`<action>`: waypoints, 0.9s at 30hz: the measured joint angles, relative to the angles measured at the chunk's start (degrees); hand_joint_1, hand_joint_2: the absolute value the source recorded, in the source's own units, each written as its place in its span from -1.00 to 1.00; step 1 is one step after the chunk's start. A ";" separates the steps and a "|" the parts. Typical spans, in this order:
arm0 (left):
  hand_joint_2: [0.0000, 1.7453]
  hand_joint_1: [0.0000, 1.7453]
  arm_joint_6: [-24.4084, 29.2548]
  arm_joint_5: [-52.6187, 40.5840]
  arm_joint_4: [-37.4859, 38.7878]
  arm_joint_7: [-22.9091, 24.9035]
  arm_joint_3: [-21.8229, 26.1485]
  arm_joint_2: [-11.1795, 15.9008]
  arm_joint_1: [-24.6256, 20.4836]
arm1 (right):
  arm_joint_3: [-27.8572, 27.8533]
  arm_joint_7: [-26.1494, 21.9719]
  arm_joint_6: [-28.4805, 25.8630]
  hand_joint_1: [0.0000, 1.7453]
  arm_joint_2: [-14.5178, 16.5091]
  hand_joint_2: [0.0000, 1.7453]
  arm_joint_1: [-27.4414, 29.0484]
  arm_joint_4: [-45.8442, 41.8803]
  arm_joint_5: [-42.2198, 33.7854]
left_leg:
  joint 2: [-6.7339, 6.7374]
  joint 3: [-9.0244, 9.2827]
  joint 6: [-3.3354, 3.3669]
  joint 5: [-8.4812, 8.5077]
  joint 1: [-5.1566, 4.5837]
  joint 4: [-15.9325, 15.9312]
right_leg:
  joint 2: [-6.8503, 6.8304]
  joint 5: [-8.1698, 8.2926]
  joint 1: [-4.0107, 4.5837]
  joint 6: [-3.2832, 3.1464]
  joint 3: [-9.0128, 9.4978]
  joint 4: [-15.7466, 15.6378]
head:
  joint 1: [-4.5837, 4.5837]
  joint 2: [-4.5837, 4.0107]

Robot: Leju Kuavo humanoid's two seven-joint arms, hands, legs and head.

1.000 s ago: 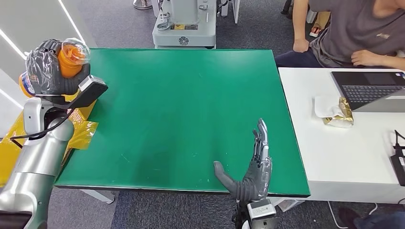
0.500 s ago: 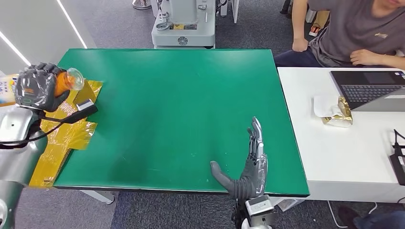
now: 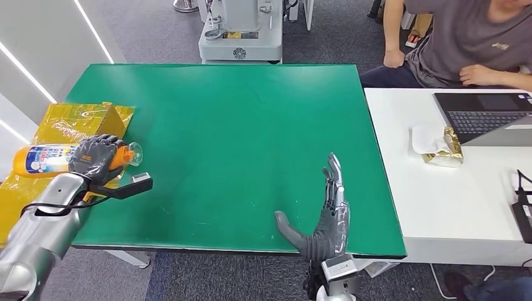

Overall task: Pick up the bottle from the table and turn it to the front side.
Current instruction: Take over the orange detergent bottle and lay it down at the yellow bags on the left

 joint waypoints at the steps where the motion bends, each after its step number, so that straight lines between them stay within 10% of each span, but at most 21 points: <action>1: 1.00 1.00 -0.19 -0.18 0.55 0.08 -0.10 -0.26 -0.30 | 0.00 0.00 -0.03 -1.00 0.00 1.00 -0.06 0.08 -0.06 | 0.00 0.00 0.00 0.00 0.00 0.00 | 0.00 0.00 0.00 0.00 0.00 0.00 | 0.01 0.00; 27: 1.00 1.00 5.60 -6.88 7.92 8.95 -0.98 -5.60 -1.13 | 0.41 0.68 -1.84 -1.00 0.08 1.00 -1.20 1.46 -0.78 | -0.01 -0.01 -0.01 -0.01 0.00 0.00 | -0.01 0.00 0.00 -0.01 0.01 0.01 | 0.01 0.00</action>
